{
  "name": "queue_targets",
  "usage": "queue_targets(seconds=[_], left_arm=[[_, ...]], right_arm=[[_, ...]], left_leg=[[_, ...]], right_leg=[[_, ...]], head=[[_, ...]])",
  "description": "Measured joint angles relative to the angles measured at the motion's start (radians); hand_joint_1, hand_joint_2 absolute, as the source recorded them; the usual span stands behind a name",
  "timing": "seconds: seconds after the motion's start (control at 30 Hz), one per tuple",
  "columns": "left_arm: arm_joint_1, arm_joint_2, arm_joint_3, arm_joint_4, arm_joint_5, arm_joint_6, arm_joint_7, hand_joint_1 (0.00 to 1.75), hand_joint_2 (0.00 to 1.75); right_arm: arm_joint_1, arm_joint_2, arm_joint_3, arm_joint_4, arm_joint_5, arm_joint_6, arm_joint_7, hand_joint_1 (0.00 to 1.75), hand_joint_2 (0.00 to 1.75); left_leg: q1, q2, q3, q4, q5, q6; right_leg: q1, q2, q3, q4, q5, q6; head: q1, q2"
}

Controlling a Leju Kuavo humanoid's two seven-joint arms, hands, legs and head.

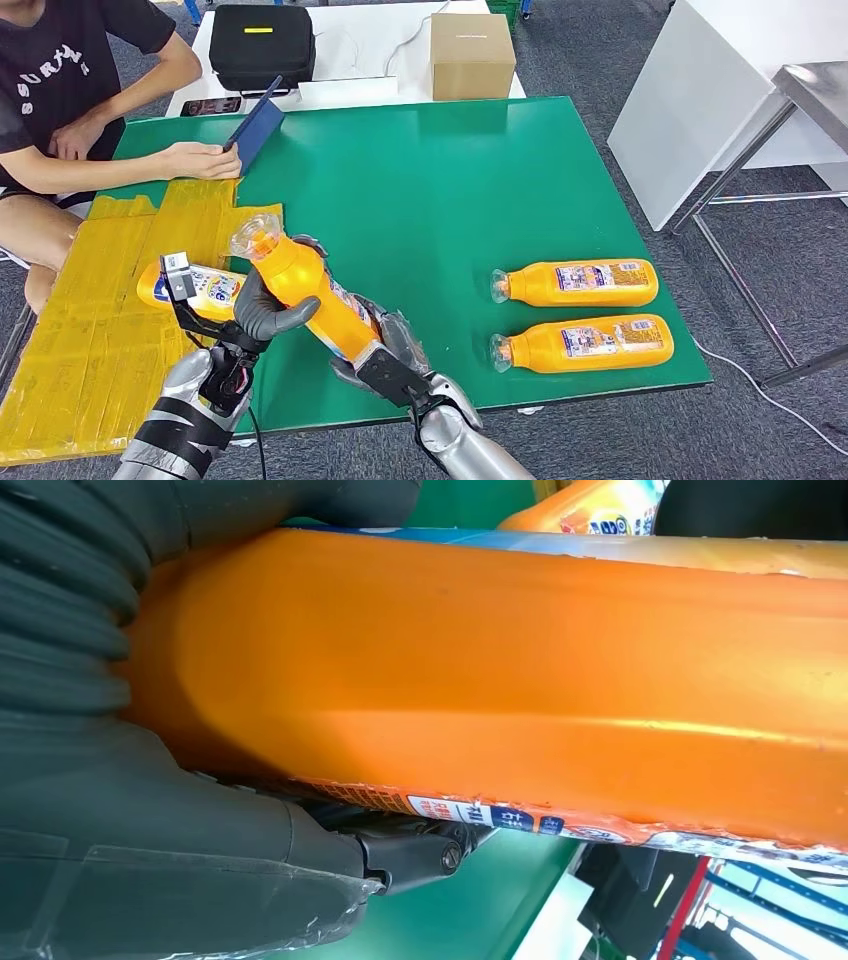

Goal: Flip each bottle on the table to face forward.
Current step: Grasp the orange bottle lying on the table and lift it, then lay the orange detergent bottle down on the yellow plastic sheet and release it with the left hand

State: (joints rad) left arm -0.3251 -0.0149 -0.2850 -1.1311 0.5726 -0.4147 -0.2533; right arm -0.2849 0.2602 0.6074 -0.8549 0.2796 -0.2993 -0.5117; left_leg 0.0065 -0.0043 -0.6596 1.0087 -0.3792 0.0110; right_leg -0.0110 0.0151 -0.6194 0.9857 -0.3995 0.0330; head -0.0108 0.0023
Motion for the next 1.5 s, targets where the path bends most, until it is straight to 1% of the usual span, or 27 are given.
queue_targets(seconds=[0.03,0.07,0.17,0.2,0.3,0.4,0.63,0.73,0.87,1.0,1.07,1.1,1.13,1.2,1.23,1.27,1.37,1.5], left_arm=[[0.000,0.000,0.000,0.000,0.001,0.002,-0.001,1.75,1.75],[0.000,0.000,0.000,0.000,0.001,0.005,-0.001,1.75,1.75],[0.001,-0.001,0.002,0.000,0.006,0.012,-0.003,1.75,1.75],[0.002,-0.001,0.004,-0.001,0.007,0.013,-0.004,1.75,1.75],[0.010,0.000,0.016,-0.009,0.009,0.016,-0.009,1.75,1.75],[0.021,0.004,0.033,-0.026,0.006,0.023,-0.016,1.75,1.75],[0.056,0.023,0.074,-0.076,-0.040,0.046,-0.037,1.75,1.75],[0.064,0.027,0.082,-0.090,-0.045,0.048,-0.038,1.75,1.75],[0.069,0.030,0.086,-0.100,-0.045,0.048,-0.039,1.75,1.75],[0.074,0.033,0.087,-0.108,-0.067,0.054,-0.049,1.75,1.75],[0.084,0.038,0.091,-0.128,-0.128,0.093,-0.079,1.75,1.75],[0.092,0.043,0.094,-0.147,-0.189,0.146,-0.104,1.75,1.75],[0.101,0.050,0.097,-0.174,-0.282,0.221,-0.127,1.75,1.75],[0.121,0.065,0.105,-0.239,-0.516,0.381,-0.155,1.75,1.75],[0.131,0.074,0.112,-0.274,-0.627,0.437,-0.156,1.75,1.75],[0.142,0.081,0.119,-0.304,-0.711,0.474,-0.157,1.75,1.75],[0.172,0.097,0.132,-0.380,-0.886,0.560,-0.160,1.75,1.75],[0.200,0.109,0.134,-0.440,-1.022,0.634,-0.156,1.75,1.75]], right_arm=[[0.000,0.000,0.000,0.001,0.000,-0.002,0.000,1.74,1.75],[0.000,0.000,0.000,0.001,0.000,-0.004,-0.001,1.52,1.75],[0.000,0.000,0.000,0.001,-0.017,0.005,-0.002,0.21,1.75],[0.001,0.000,0.000,0.000,-0.028,0.013,-0.003,0.00,1.75],[0.011,-0.007,-0.003,-0.032,-0.056,0.039,-0.005,0.00,1.75],[0.032,-0.019,-0.008,-0.102,-0.071,0.055,0.002,0.00,1.75],[0.103,-0.070,-0.026,-0.337,-0.114,0.135,0.039,0.00,1.75],[0.118,-0.086,-0.031,-0.398,-0.117,0.143,0.045,0.00,1.75],[0.131,-0.099,-0.032,-0.443,-0.118,0.145,0.048,0.00,1.75],[0.140,-0.109,-0.033,-0.469,-0.120,0.151,0.045,0.00,0.00],[0.156,-0.118,-0.040,-0.499,-0.127,0.154,0.041,0.00,0.00],[0.169,-0.125,-0.048,-0.523,-0.135,0.151,0.041,0.00,0.00],[0.187,-0.134,-0.061,-0.552,-0.146,0.148,0.043,0.00,0.00],[0.226,-0.156,-0.104,-0.612,-0.164,0.155,0.049,0.00,0.87],[0.245,-0.166,-0.129,-0.639,-0.169,0.166,0.051,0.00,1.31],[0.263,-0.173,-0.155,-0.663,-0.170,0.177,0.053,0.00,1.75],[0.307,-0.186,-0.220,-0.720,-0.165,0.195,0.053,0.00,1.75],[0.340,-0.197,-0.270,-0.765,-0.168,0.212,0.051,0.00,1.75]], left_leg=[[0.000,0.000,0.000,0.000,0.000,0.000],[0.000,0.000,0.000,0.000,0.000,0.000],[0.000,0.000,0.000,0.000,0.000,0.000],[0.000,0.000,0.000,0.000,0.000,0.000],[0.000,0.000,0.000,0.000,0.000,0.000],[0.000,0.000,0.000,0.000,0.000,0.000],[0.000,0.000,-0.001,0.000,0.000,0.000],[0.000,0.000,-0.001,0.000,0.000,0.000],[0.000,0.000,-0.001,0.000,0.000,0.000],[0.000,0.000,-0.001,0.000,0.000,0.000],[0.000,0.000,-0.001,0.000,0.000,0.000],[0.000,0.000,-0.001,0.000,0.000,0.000],[0.000,0.000,-0.001,0.000,0.000,0.000],[0.000,-0.001,-0.002,0.000,-0.001,0.000],[0.000,-0.001,-0.002,0.000,-0.001,-0.001],[0.000,-0.001,-0.002,0.000,-0.002,-0.001],[0.000,0.000,-0.002,0.000,-0.002,-0.001],[0.000,0.000,-0.002,0.000,-0.002,-0.002]], right_leg=[[0.000,0.000,0.000,0.000,0.000,0.000],[0.000,0.000,0.000,0.000,0.000,0.000],[0.000,0.000,0.000,0.000,0.000,0.000],[0.000,0.000,0.000,0.000,0.000,0.000],[0.000,0.000,0.000,0.000,0.000,0.000],[0.000,0.000,0.000,0.000,0.000,0.000],[0.000,0.000,-0.001,0.000,0.000,0.000],[0.000,0.000,-0.001,0.000,0.000,0.000],[0.000,0.000,-0.001,0.000,0.000,0.000],[0.000,0.000,-0.001,0.000,0.000,0.000],[0.000,0.000,-0.001,0.000,0.000,0.000],[0.000,0.000,-0.001,0.000,0.000,0.000],[0.000,0.000,-0.001,0.000,0.000,0.000],[0.000,0.000,-0.001,0.000,-0.001,0.000],[0.000,0.000,-0.001,0.000,-0.001,0.000],[0.000,0.000,-0.002,0.000,-0.001,0.000],[0.000,0.000,-0.002,0.000,-0.001,0.000],[0.000,0.000,-0.002,0.000,-0.001,0.000]], head=[[0.000,0.000],[0.000,0.000],[0.000,0.000],[0.000,0.000],[0.000,0.000],[0.000,0.000],[0.000,0.000],[0.000,0.000],[0.000,0.000],[0.000,0.000],[0.000,0.000],[0.000,0.000],[0.000,0.000],[0.000,0.000],[0.000,0.000],[0.000,0.000],[0.000,0.000],[0.000,0.000]])
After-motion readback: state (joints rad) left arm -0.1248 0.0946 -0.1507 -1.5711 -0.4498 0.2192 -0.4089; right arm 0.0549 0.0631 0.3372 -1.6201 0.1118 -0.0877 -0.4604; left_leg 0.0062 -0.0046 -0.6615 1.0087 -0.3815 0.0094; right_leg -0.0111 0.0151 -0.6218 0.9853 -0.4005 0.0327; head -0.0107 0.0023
